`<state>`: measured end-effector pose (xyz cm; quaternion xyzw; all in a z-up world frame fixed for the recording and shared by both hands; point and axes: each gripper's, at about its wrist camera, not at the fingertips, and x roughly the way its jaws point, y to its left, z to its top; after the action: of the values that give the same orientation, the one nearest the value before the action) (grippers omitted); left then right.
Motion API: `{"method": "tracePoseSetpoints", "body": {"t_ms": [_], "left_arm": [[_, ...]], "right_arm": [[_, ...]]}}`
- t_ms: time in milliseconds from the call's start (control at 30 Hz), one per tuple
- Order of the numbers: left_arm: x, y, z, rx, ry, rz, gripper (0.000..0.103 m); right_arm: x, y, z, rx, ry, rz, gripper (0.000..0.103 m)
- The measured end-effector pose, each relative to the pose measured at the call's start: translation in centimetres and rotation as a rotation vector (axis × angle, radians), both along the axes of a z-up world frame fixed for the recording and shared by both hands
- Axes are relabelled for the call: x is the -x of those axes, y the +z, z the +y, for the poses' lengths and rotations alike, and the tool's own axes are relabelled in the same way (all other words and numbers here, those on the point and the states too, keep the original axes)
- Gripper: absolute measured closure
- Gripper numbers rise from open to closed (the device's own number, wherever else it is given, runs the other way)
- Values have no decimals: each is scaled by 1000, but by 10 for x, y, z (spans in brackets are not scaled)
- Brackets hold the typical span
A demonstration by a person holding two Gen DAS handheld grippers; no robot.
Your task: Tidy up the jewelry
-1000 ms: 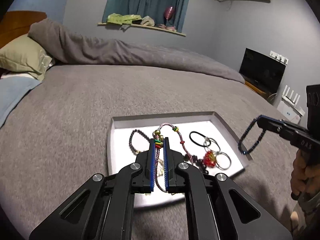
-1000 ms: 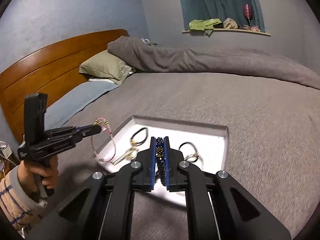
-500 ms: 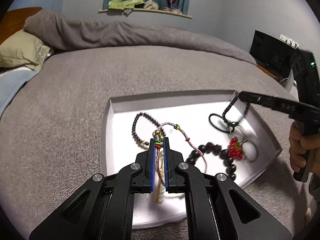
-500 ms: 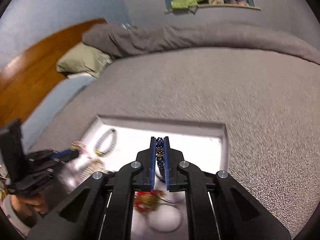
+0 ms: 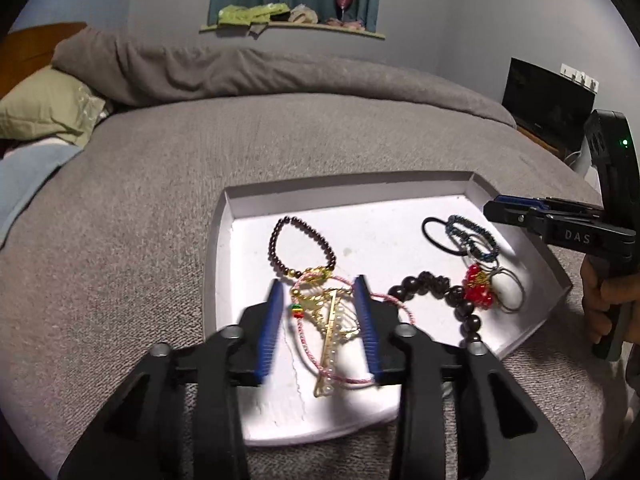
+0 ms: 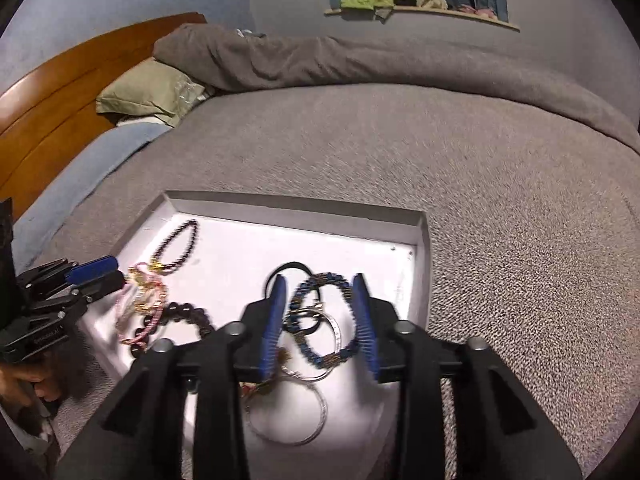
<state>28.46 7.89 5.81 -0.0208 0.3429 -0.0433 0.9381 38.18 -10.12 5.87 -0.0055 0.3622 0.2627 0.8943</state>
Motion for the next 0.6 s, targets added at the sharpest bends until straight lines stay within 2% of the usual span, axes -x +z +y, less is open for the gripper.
{"method": "tracePoseSetpoints", "body": {"t_ms": [167,233,267,400,600], "left_arm": [[15,11,-6,-5,-5,-44,25],[25,17,-9,-4,-3,-67,19],[29,19,-11,-4,0,-76,13],[48,26,-16,-9,13,-109,9],[73,34,-19,7,33,-154,7]], "right_arm": [[24,12,1,-1,26,-56,49],[35,17,0,-8,33,-76,41],[42,20,-2,-14,32,-88,38],[68,24,-5,-35,29,-123,25],[105,27,-16,-57,14,-169,15]]}}
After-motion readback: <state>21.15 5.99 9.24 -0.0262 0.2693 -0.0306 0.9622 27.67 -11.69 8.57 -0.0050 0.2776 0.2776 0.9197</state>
